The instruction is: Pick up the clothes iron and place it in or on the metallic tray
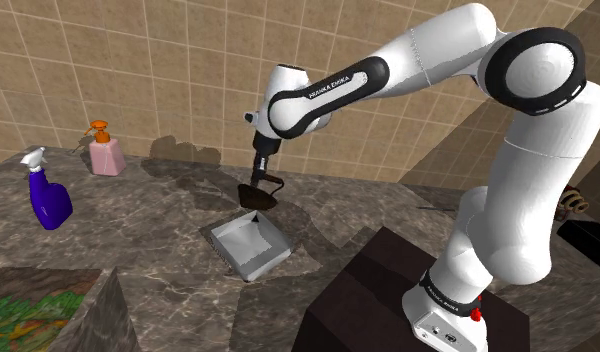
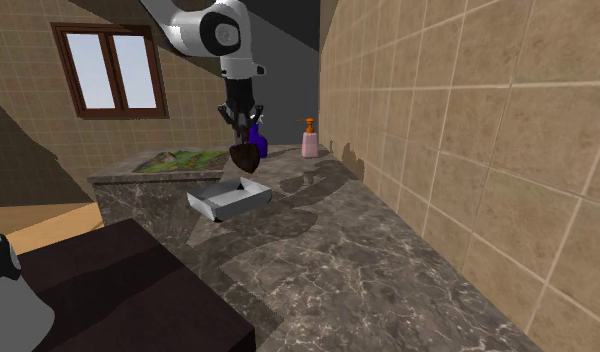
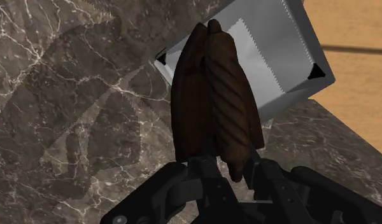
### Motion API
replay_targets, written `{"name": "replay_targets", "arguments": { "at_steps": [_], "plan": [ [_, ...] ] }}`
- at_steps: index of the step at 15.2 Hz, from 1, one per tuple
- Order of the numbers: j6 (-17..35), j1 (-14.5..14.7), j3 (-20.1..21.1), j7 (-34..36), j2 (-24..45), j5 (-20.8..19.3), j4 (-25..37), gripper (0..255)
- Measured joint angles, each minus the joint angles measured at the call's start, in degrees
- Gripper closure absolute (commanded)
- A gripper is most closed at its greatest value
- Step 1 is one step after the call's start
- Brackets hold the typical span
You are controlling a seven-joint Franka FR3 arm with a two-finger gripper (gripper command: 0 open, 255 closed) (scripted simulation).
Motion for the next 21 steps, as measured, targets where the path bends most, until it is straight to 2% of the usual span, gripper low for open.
{"name": "replay_targets", "arguments": {
  "at_steps": [6, 21],
  "plan": [
    [0.35, 4.57, 2.64, 8.82, -2.48, -2.44, -2.06, 255],
    [10.18, 4.83, 3.65, 7.85, 4.78, -0.41, -4.69, 255]
  ]
}}
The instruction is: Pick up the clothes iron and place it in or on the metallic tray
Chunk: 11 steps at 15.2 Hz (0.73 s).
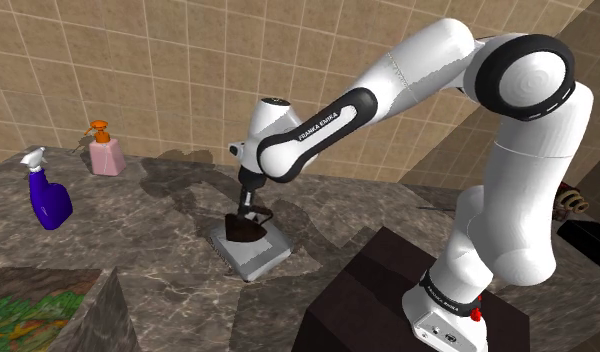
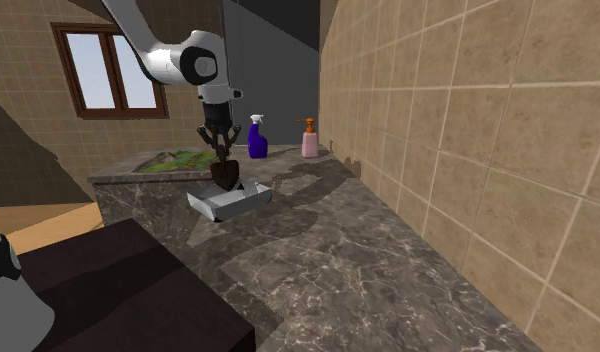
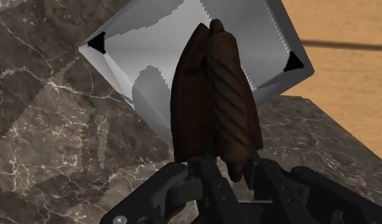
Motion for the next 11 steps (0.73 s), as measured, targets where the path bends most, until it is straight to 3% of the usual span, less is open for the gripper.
{"name": "replay_targets", "arguments": {
  "at_steps": [11],
  "plan": [
    [5.25, -0.53, 0.76, -1.57, 4.88, 1.62, -0.40, 255]
  ]
}}
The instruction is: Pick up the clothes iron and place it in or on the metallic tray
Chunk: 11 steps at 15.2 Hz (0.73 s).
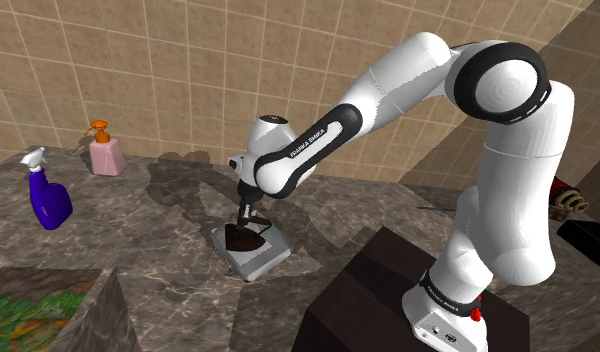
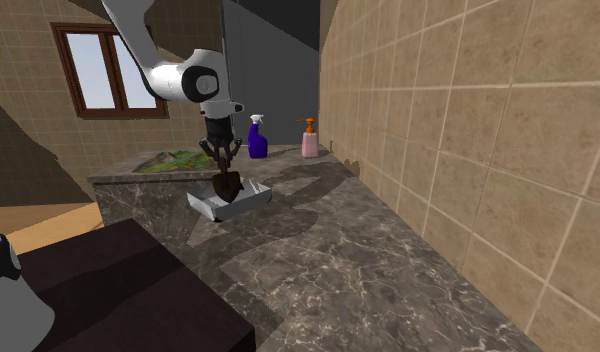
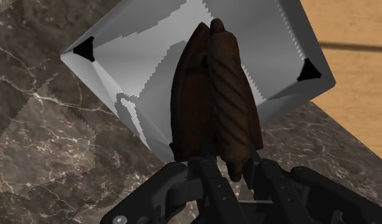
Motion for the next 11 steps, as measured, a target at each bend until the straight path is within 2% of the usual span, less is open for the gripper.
{"name": "replay_targets", "arguments": {
  "at_steps": [3, 4, 11],
  "plan": [
    [0.04, 0.00, 0.01, -0.01, 0.04, 0.01, 0.01, 255],
    [0.04, 0.00, 0.01, -0.01, 0.04, 0.01, 0.01, 0],
    [-0.61, 0.07, -0.13, 0.16, -0.94, -0.20, -0.30, 0]
  ]
}}
